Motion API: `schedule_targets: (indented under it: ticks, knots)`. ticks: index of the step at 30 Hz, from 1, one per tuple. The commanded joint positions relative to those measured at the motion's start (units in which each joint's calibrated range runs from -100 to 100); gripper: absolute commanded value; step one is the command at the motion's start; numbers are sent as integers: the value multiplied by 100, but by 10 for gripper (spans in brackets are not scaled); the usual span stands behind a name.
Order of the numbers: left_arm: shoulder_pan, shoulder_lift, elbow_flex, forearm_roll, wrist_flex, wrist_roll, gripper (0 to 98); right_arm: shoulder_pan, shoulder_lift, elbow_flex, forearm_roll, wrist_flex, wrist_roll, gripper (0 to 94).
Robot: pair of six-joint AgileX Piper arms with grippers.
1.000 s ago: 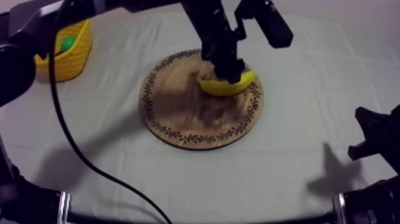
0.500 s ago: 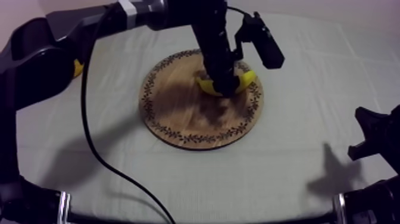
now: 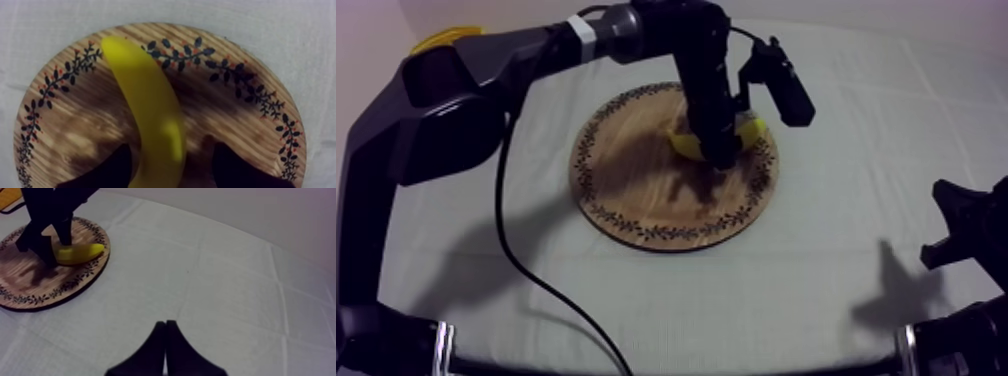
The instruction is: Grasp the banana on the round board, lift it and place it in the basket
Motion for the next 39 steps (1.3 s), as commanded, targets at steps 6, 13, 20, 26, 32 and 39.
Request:
schedule_targets:
  ticks: [6, 13, 20, 26, 32, 39]
  knots:
    - [25, 213, -156, 25, 143, 3, 505, 0, 3, -3, 0, 1, 1, 2]
    - [56, 488, -616, 8, 468, 104, 293, 0, 3, -3, 0, 1, 1, 2]
    - [90, 691, -1170, -17, 955, 250, 67, 0, 3, -3, 0, 1, 1, 2]
    - [42, 124, -835, -72, 1042, 458, 31, 0, 3, -3, 0, 1, 1, 2]
    - [-179, -1086, 39, -216, 1052, 744, 25, 0, 3, -3, 0, 1, 1, 2]
    - [-769, -3074, 1283, -469, 1053, 1067, 23, 0, 3, -3, 0, 1, 1, 2]
